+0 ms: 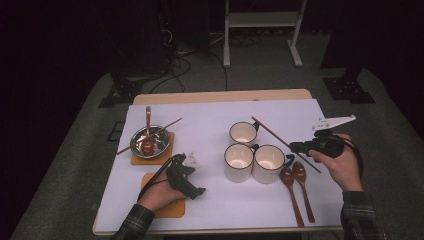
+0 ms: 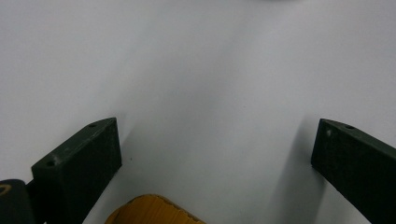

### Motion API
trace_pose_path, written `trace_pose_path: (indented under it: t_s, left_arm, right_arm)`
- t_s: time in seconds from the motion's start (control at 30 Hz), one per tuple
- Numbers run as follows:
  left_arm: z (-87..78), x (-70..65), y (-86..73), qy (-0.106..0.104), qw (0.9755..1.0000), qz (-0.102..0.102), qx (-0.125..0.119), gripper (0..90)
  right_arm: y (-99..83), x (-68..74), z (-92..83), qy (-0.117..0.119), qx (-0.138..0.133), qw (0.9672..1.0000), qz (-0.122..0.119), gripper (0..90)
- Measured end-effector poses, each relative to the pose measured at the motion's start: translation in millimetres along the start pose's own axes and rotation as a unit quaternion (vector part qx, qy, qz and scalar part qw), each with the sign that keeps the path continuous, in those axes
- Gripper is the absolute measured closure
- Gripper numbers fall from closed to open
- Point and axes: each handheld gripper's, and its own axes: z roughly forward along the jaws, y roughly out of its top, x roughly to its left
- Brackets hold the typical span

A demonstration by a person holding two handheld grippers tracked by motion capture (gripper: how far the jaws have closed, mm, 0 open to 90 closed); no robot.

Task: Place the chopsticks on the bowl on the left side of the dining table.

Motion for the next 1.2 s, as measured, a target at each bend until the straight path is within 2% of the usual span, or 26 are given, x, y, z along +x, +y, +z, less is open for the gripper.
trace_pose_path:
  t_s: [0.63,0.8,1.2]
  left_arm:
    - [-0.4,0.7,-1.5,-0.003,1.0,0.002,-0.007,0.6]
    - [-1.1,2.5,-1.1,-0.01,0.9999,0.006,-0.005,0.6]
    - [-7.3,10.5,2.0,-0.028,0.9993,0.014,-0.019,0.6]
  right_arm:
    - [18.7,5.1,15.2,0.04,0.008,0.9985,-0.036,85.4]
    - [22.6,5.5,17.6,0.049,0.009,0.9979,-0.041,85.4]
    - [28.2,8.0,23.8,0.067,0.014,0.9961,-0.056,85.4]
